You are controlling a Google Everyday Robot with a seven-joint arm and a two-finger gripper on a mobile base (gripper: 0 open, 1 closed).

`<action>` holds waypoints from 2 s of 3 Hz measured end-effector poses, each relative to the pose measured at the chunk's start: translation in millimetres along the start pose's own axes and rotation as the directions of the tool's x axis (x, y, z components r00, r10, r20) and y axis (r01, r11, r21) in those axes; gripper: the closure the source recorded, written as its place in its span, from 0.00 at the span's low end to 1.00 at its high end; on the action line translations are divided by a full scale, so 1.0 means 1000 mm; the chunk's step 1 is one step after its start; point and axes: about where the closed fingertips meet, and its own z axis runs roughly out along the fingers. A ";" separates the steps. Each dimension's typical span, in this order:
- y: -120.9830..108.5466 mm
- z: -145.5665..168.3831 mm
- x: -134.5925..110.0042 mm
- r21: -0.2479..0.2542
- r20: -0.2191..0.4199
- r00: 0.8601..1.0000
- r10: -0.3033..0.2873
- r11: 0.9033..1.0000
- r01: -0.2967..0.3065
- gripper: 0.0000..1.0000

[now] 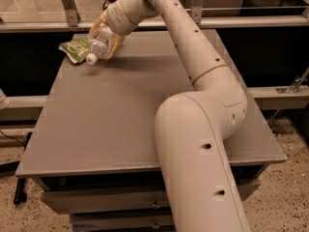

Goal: Move blue plastic bottle near green jalapeno chip bag

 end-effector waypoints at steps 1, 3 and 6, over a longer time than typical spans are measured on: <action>0.003 -0.006 0.012 -0.005 -0.050 0.999 0.015 1.000 -0.016 1.00; 0.011 -0.018 0.022 -0.039 -0.116 0.993 0.035 0.998 -0.040 0.59; 0.018 -0.019 0.025 -0.047 -0.130 0.990 0.060 0.997 -0.066 0.00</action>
Offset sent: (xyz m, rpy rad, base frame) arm 0.0138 -0.0415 0.0036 -0.0957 -0.0305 -0.1274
